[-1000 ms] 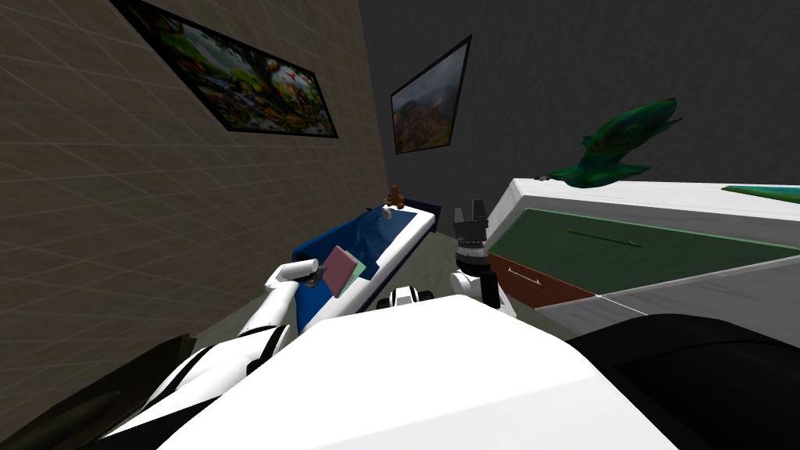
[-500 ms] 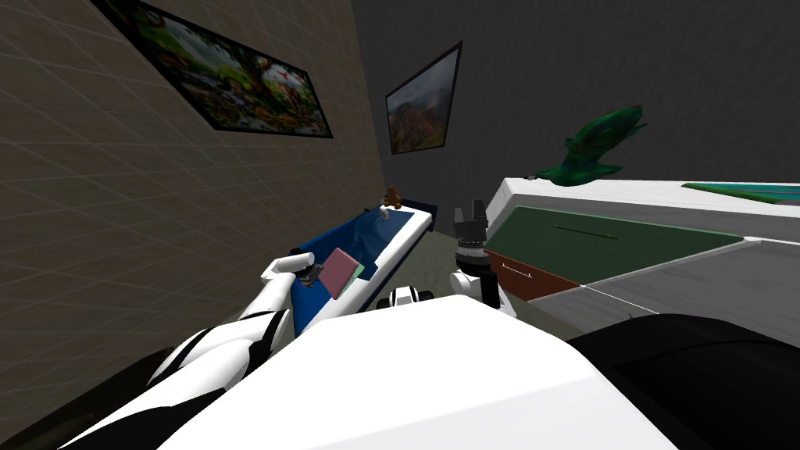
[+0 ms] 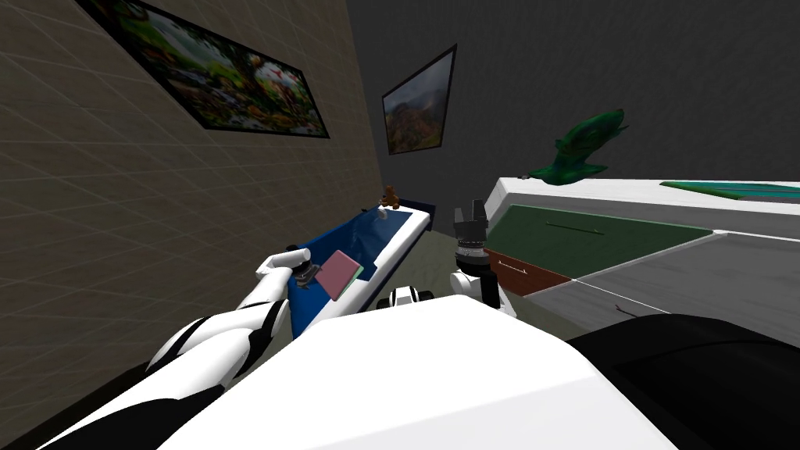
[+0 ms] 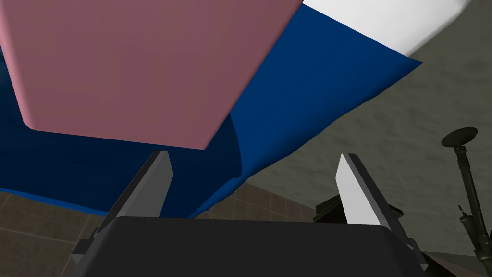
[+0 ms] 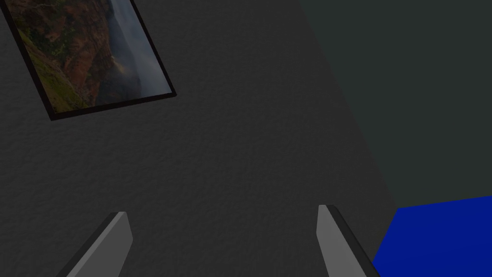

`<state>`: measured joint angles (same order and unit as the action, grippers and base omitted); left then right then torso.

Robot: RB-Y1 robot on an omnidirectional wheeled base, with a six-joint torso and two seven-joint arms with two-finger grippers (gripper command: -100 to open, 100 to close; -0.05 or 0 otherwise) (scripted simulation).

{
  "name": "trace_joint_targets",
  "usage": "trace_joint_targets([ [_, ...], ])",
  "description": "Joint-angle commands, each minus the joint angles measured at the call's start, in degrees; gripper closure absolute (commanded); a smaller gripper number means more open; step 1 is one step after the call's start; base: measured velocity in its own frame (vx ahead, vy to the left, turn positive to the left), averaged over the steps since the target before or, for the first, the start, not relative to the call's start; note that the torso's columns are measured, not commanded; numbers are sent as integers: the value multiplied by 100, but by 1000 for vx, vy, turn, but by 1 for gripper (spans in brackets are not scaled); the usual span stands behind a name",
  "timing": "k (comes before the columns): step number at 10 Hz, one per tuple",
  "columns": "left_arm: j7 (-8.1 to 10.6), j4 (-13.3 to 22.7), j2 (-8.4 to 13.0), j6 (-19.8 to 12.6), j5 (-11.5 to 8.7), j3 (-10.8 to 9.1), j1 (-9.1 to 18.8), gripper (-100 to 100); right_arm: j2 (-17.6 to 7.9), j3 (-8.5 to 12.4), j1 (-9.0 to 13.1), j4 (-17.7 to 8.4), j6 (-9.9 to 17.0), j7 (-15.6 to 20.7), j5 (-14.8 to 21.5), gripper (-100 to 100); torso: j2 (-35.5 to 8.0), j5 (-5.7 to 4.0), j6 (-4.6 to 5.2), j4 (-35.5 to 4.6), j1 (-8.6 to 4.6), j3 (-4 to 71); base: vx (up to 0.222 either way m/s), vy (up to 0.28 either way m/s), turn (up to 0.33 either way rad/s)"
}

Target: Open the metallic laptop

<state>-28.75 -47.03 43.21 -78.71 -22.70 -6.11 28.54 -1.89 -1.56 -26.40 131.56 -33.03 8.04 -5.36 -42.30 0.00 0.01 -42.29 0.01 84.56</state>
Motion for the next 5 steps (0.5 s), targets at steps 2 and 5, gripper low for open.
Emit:
trace_joint_targets([
  [2,-292,613,192,-369,-153,25,459,-100,0,0,0,0,0,0,0,0,1,0,0,1,-1,0,-10,17,-58],
  [5,-385,886,258,-496,-204,33,617,-100,0,0,0,0,0,0,0,0,2,0,0,1,-1,1,-6,14,-31],
])
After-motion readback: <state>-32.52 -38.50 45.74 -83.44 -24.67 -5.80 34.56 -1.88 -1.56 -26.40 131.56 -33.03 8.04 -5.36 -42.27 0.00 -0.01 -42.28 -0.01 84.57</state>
